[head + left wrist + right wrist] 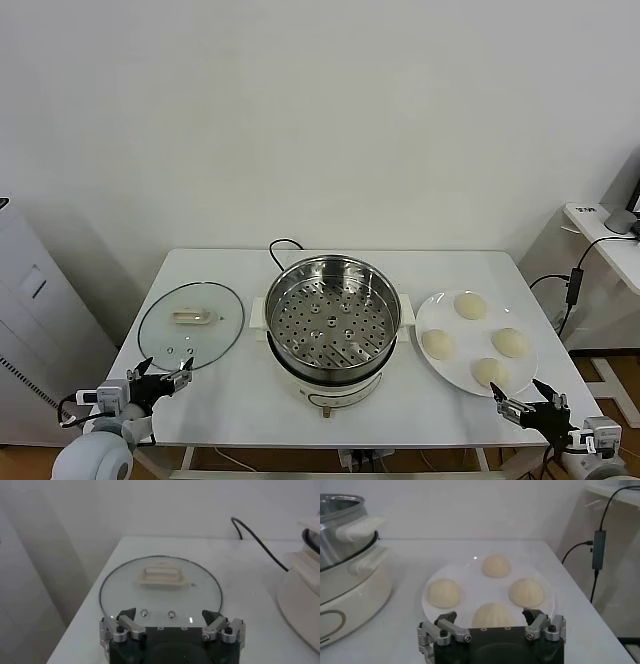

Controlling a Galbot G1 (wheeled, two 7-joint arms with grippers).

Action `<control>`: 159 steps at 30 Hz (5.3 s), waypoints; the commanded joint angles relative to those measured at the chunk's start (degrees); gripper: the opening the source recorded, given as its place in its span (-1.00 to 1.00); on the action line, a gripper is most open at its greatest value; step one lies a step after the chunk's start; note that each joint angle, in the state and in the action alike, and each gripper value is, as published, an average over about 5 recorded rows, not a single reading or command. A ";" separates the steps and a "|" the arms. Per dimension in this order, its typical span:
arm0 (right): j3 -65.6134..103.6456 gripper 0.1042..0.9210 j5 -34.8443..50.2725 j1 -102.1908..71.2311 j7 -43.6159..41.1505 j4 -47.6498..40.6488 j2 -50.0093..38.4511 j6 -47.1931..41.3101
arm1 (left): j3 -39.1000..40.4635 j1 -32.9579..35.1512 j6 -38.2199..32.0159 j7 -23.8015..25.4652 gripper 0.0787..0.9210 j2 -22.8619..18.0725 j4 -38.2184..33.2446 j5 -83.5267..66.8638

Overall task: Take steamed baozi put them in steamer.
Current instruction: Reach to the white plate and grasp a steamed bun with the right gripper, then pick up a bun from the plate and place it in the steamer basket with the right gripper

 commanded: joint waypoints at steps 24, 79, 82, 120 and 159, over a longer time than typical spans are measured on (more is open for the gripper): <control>-22.27 0.76 -66.19 51.79 -26.05 -31.21 -14.12 17.35 | 0.34 0.53 0.27 -0.15 0.77 -1.94 -3.16 4.64; -73.02 0.76 -65.44 97.05 -56.10 -73.99 1.76 21.40 | 0.74 -0.68 1.19 0.01 0.77 -1.33 -2.34 4.65; -72.36 0.75 -65.52 96.81 -55.46 -74.54 2.29 20.95 | 0.69 -0.56 1.20 0.02 0.77 -1.25 -2.56 4.64; -90.45 -0.28 -45.09 112.89 -59.45 -51.66 -8.11 19.44 | 0.84 1.38 1.24 -0.15 0.77 -2.01 -5.77 5.16; -98.99 -0.24 -62.60 122.84 -71.80 -47.75 18.20 64.23 | 1.74 1.53 0.98 0.17 0.77 -2.19 -5.16 5.89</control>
